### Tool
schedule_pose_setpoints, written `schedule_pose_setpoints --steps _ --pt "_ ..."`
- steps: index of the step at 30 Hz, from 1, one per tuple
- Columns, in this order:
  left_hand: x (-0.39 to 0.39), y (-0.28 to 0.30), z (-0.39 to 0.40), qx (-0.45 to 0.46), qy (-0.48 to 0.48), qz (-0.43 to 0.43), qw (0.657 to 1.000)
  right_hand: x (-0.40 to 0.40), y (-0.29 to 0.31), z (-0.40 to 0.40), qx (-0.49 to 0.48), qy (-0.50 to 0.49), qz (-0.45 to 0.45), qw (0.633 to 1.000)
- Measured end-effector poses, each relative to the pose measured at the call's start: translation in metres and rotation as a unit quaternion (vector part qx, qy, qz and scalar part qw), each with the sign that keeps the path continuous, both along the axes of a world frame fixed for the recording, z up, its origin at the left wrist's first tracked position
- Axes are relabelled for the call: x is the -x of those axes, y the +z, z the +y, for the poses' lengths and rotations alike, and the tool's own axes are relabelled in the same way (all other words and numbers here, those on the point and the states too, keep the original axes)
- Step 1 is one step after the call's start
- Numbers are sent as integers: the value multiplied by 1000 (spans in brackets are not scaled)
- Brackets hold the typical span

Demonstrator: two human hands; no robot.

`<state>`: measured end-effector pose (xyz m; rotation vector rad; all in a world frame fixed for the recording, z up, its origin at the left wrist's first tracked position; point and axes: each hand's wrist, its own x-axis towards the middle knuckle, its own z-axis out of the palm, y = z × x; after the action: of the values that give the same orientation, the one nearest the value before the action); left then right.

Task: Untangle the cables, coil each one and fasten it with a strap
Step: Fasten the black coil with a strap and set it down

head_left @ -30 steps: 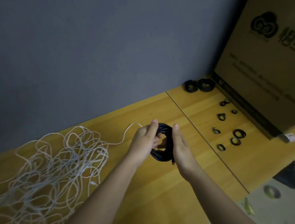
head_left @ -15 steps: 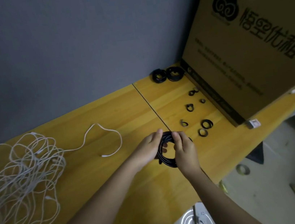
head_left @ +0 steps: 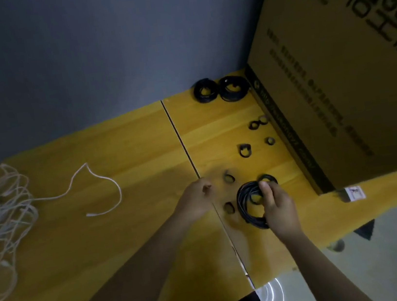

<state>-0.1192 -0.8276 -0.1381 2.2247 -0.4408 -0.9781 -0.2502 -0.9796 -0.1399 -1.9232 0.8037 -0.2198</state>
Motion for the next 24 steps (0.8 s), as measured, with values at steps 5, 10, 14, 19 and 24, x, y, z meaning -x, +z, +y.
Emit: schedule_pose_setpoints --steps 5,10,14,19,24 --pt "22 -31 -28 -80 -13 -29 996 -9 -9 -53 -4 96 29 995" --pt "39 -47 -39 -148 -39 -50 987 -17 -22 -67 -1 162 70 984" --pt "41 -50 -45 -136 -38 -71 987 -20 -26 -66 -7 195 91 977" --pt "33 -32 -36 -34 43 -111 992 -30 -8 -49 -107 234 40 965" --pt "27 -2 -14 66 90 -184 977 -41 1 -28 -168 273 44 946"
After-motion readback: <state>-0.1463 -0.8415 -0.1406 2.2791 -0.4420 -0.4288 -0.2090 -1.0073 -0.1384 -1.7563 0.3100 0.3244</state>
